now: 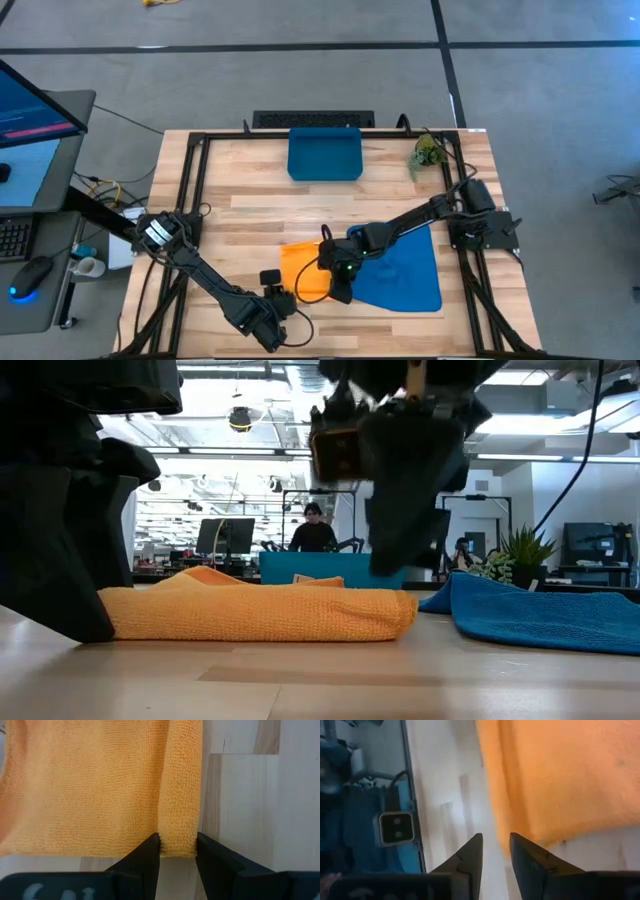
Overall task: Roll microfiber towels into tight, uniform cylinder then place into a basket
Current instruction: Roll the yellow microfiber cloth
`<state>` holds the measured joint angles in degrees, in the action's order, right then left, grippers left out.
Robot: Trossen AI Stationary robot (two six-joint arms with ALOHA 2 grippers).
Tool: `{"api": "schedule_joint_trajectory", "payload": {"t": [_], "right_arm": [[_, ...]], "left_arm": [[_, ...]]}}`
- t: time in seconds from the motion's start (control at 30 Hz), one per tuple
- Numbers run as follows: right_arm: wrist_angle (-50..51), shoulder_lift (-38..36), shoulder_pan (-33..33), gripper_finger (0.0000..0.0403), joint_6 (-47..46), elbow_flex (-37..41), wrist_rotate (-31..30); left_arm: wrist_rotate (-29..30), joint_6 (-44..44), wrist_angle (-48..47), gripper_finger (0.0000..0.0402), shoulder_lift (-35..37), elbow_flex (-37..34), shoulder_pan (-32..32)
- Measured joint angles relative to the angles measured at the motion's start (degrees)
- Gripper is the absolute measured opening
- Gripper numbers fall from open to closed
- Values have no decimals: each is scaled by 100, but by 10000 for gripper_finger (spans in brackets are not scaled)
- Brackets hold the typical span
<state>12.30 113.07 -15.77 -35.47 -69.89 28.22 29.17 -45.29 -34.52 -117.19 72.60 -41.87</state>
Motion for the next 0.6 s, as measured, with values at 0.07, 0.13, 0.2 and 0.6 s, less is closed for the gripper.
{"api": "schedule_joint_trajectory", "payload": {"t": [0.07, 0.13, 0.2, 0.6], "right_arm": [[3, -161, -104, 119, 144, -8, -75], [78, -319, -260, 119, 310, -13, -313], [55, -434, -443, 119, 587, -11, -667], [-756, -116, -1097, 119, 1366, -18, -2332]], "left_arm": [[0, -41, -16, 113, -1, 0, 0], [0, -42, -16, 113, -2, 0, 0], [0, -42, -22, 113, -2, 0, 0], [4, -42, -20, 113, -2, 0, 0]]}}
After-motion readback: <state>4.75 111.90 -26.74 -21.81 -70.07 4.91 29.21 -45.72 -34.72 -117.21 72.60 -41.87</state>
